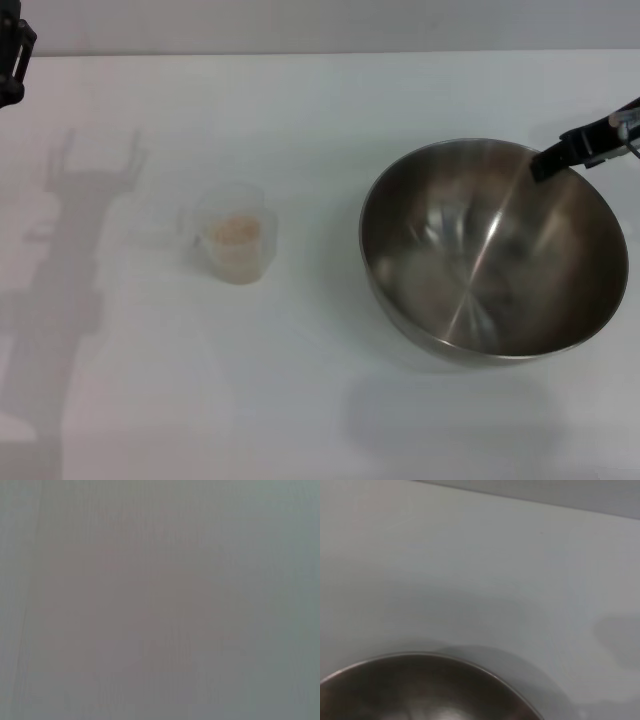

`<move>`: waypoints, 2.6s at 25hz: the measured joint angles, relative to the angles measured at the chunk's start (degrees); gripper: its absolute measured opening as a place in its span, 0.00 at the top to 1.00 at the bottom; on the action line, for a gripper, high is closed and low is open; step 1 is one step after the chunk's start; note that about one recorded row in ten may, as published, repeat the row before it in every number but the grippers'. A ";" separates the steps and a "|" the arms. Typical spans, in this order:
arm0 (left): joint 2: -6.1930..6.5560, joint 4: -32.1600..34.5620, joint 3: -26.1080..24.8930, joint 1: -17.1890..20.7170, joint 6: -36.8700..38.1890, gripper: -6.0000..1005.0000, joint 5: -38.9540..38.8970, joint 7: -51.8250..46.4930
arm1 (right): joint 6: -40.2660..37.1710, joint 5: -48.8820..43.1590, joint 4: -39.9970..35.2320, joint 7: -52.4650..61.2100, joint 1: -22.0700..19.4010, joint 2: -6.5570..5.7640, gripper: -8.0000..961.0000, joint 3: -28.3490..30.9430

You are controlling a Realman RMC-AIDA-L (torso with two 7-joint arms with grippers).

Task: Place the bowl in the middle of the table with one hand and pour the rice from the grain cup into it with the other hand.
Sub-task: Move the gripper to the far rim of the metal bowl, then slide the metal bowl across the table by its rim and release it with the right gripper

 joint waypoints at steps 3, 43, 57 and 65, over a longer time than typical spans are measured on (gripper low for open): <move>-0.03 -0.01 -0.05 0.00 0.00 0.15 0.00 0.01 | 0.03 -0.59 0.67 -0.33 0.04 -0.16 0.32 0.01; -0.23 -0.37 -0.10 0.54 1.20 0.15 0.32 0.02 | -4.73 2.00 2.39 -8.74 -1.86 0.87 0.97 0.27; -0.15 -0.40 -0.10 0.51 1.24 0.15 0.11 0.02 | -8.02 7.90 0.51 -11.20 -1.92 0.96 0.98 1.92; -0.21 -0.31 -0.09 0.54 1.24 0.15 0.20 0.02 | -11.94 8.28 5.28 -11.24 -0.74 1.06 0.96 -0.77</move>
